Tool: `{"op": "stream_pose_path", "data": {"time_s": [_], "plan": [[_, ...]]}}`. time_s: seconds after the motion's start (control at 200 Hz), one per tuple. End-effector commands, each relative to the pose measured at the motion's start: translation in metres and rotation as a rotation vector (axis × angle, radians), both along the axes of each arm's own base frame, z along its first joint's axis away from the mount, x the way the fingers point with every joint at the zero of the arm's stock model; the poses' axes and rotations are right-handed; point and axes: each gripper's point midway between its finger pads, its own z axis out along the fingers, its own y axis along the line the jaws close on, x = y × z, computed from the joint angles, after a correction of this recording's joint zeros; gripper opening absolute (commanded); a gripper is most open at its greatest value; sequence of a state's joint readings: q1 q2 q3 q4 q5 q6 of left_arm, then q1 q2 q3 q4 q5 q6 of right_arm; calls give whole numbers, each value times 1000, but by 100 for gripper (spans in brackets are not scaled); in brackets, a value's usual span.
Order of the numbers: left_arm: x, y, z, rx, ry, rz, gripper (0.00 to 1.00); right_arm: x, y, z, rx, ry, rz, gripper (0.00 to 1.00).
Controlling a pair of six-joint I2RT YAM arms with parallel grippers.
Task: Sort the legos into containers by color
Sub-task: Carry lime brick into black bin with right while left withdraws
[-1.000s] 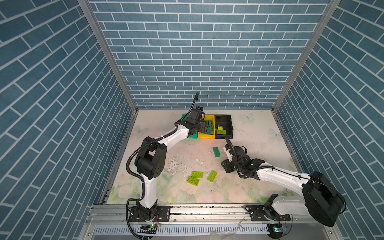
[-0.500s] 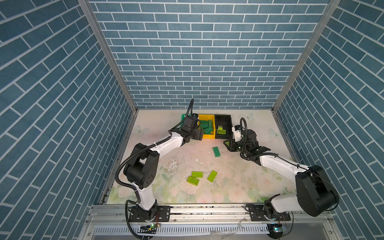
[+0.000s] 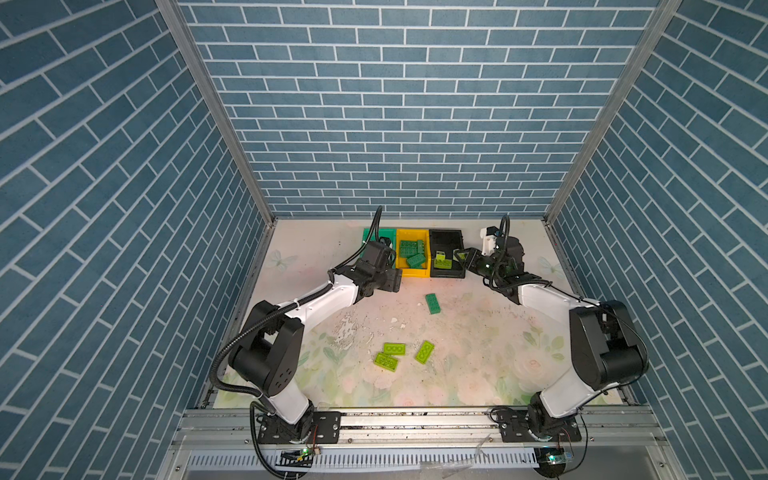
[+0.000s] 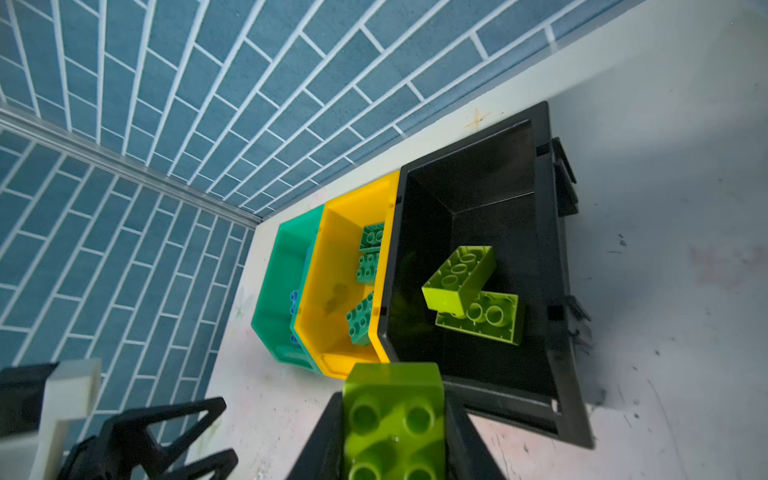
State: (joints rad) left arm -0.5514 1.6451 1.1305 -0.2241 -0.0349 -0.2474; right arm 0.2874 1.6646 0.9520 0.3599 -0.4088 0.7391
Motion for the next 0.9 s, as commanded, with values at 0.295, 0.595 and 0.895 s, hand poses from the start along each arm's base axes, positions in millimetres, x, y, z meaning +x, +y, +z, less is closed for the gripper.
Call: {"op": "stream_pose_path", "data": {"time_s": [0.295,0.595,0.895], "plan": [[-32,11,-8,16,53,13,82,57,6,-1,145,66,-101,37],[-56,17,-9,74,101,-3,83,72,1,-20,95,117,-151,48],[-95,14,-15,90,178,-36,83,71,0,-17,89,95,-149,53]]}}
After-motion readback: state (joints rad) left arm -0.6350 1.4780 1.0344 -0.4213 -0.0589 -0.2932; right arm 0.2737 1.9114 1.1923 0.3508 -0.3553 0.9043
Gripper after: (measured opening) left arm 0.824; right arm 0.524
